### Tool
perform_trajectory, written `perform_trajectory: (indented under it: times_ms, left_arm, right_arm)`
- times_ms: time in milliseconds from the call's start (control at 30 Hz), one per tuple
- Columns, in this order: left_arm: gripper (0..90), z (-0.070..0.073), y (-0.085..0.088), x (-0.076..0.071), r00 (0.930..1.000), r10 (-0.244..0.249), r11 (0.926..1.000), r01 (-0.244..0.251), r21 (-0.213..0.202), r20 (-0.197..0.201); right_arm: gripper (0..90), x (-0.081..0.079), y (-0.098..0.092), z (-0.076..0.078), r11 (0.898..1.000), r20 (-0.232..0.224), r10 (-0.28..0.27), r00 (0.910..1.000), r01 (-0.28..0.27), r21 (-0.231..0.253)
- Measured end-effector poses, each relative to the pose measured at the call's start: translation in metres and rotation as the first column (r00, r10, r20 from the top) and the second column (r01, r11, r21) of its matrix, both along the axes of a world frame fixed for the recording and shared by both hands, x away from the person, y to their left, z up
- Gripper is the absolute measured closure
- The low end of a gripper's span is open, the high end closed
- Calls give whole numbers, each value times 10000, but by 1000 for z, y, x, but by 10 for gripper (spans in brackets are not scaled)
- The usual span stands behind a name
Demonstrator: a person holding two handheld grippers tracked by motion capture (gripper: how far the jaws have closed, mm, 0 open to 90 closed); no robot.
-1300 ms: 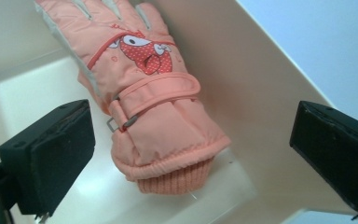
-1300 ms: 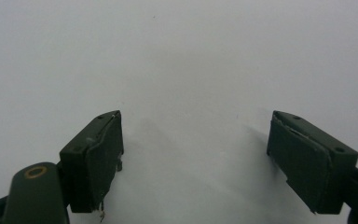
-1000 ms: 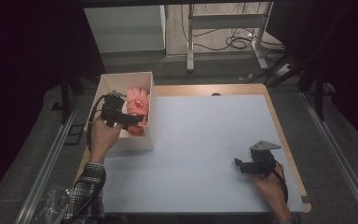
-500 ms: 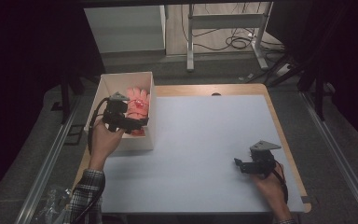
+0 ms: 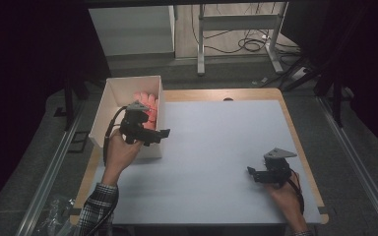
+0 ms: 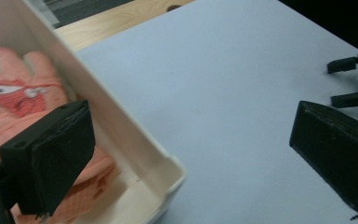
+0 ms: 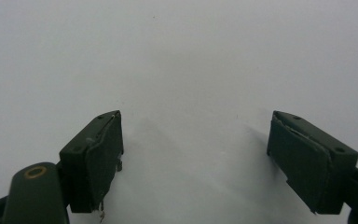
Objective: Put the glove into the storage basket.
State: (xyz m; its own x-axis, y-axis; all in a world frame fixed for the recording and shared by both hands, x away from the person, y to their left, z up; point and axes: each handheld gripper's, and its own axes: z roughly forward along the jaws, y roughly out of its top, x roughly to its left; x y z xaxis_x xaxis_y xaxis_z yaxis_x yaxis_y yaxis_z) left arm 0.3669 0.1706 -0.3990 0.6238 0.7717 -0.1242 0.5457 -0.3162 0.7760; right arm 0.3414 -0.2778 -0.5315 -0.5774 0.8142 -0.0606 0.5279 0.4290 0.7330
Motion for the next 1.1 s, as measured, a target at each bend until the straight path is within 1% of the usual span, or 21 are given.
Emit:
perform_trajectory:
  times_ms: [67, 100, 167, 267, 333, 433, 500, 533, 633, 867, 933, 1100]
  left_arm:
    - [6, 0, -3, -1, 10000, -89, 10000, 89, -27, 13]
    - [6, -1, -11, -2, 9994, -321, 9994, 322, -111, 88]
    - [6, -2, -17, -3, 9986, -515, 9985, 517, -170, 109]
    - [6, -6, -30, -5, 9967, -812, 9966, 813, -95, 96]
    - [7, -7, -33, -5, 9959, -905, 9959, 906, -84, 66]
    - [7, -15, -47, -7, 9922, -1245, 9921, 1245, -123, 18]
    - [8, -18, -53, -9, 9905, -1374, 9904, 1374, -160, 21]
    - [8, -18, -53, -9, 9905, -1374, 9904, 1374, -160, 21]
    - [8, -26, -66, -13, 9843, -1764, 9842, 1764, -168, 8]
    - [8, -40, -81, -19, 9768, -2139, 9768, 2139, -54, -49]
    - [8, -44, -84, -21, 9759, -2182, 9759, 2182, 7, -25]
    - [8, -50, -90, -26, 9708, -2400, 9707, 2400, -71, -6]
  right_arm:
    - [186, 0, 0, 0, 10000, 1, -2, 10000, 2, 1]
    - [186, 0, 0, 0, 10000, 3, -2, 10000, 2, 1]
    - [186, 0, 0, 0, 10000, 6, -4, 10000, 4, 2]
    - [186, 0, 0, 0, 10000, 8, -3, 10000, 3, -4]
    - [186, 0, 0, 0, 10000, 11, -6, 10000, 6, -6]
    - [186, 0, 0, 0, 10000, -5, 4, 10000, -4, -17]
    - [186, 0, 0, 0, 10000, -6, 4, 10000, -4, -17]
    - [186, 0, 0, 0, 10000, -4, 3, 10000, -3, -16]
    - [186, 0, 0, 0, 10000, -18, -9, 10000, 9, -7]
    - [186, 0, 0, 0, 10000, -6, 16, 10000, -16, -25]
    - [186, 0, 0, 0, 10000, -2, 18, 10000, -18, -33]
    - [186, 0, 0, 0, 10000, -6, 7, 10000, -7, -7]
